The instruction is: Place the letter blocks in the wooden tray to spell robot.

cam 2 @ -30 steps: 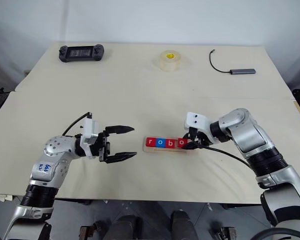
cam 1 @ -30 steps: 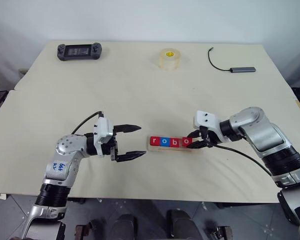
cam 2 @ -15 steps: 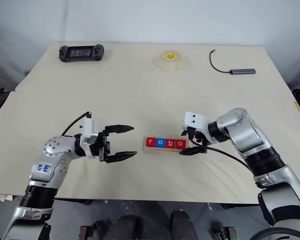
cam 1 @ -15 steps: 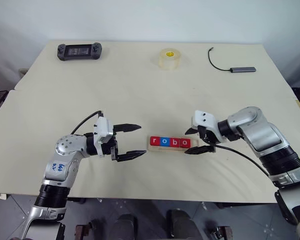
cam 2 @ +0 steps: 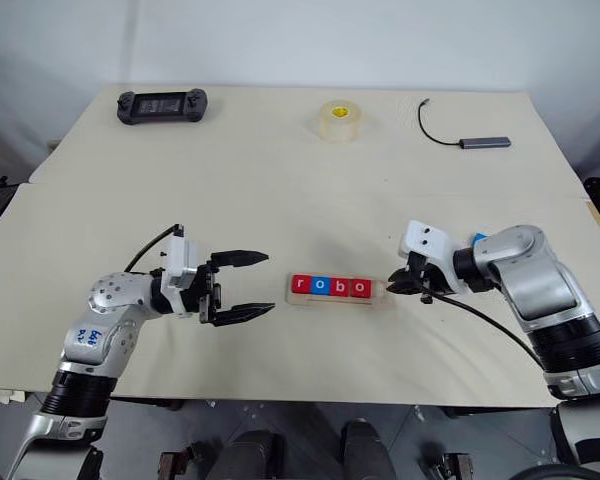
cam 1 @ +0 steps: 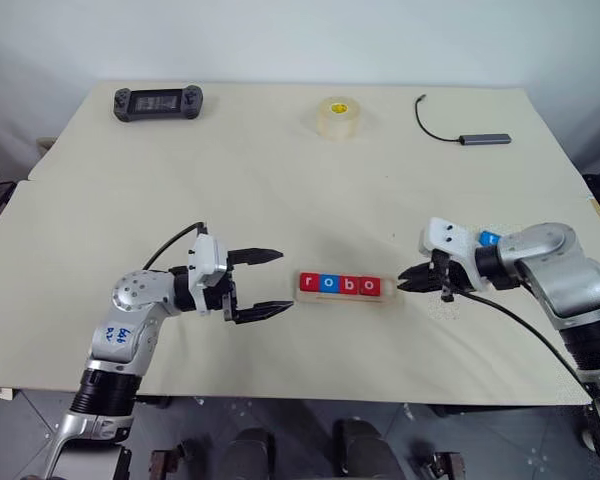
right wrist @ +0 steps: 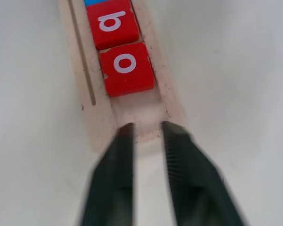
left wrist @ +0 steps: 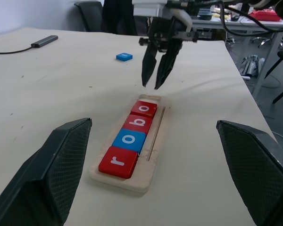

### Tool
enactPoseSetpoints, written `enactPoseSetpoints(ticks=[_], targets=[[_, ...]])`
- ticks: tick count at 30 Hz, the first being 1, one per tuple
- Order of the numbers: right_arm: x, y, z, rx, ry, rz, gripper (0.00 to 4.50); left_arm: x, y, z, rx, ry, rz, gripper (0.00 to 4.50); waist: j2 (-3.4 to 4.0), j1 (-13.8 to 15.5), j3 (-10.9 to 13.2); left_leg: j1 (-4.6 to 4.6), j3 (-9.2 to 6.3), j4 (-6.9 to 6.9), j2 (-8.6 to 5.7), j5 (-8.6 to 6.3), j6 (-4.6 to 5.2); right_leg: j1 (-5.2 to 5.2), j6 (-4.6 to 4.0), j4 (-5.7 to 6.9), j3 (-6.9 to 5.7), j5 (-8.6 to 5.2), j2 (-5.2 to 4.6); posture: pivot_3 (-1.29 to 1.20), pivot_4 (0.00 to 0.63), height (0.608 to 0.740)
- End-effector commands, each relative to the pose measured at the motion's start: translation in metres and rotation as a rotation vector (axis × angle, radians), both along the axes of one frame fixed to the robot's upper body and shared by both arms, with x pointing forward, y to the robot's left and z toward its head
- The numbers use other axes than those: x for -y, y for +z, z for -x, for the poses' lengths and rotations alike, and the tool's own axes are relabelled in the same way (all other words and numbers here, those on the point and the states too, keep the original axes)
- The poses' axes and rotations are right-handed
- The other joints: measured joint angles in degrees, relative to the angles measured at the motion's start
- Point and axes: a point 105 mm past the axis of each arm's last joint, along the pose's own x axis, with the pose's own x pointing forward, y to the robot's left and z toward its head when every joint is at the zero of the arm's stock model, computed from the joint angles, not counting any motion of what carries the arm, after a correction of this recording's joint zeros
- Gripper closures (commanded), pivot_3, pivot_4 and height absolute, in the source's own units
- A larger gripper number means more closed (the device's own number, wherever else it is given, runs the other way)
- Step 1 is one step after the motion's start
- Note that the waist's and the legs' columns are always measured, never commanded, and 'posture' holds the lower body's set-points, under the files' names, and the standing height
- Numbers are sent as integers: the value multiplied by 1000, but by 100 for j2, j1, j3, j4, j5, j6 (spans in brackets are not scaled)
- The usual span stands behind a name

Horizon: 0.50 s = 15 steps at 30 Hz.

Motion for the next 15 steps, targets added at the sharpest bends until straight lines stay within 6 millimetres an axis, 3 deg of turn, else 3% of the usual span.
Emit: enactPoseSetpoints(ticks=[1,15], targets=[[-9,5,-3,28,7,-13,4471,1,7,1,32,-13,10,0,0,9,0,0,0,0,0,0,0,0,0,0,0,0,0,0,150,740],[-21,7,1,25,32,-42,4471,-1,7,2,30,1,12,0,0,16,0,0,-1,0,-2,0,0,0,0,-2,-1,0,-1,0,150,740]])
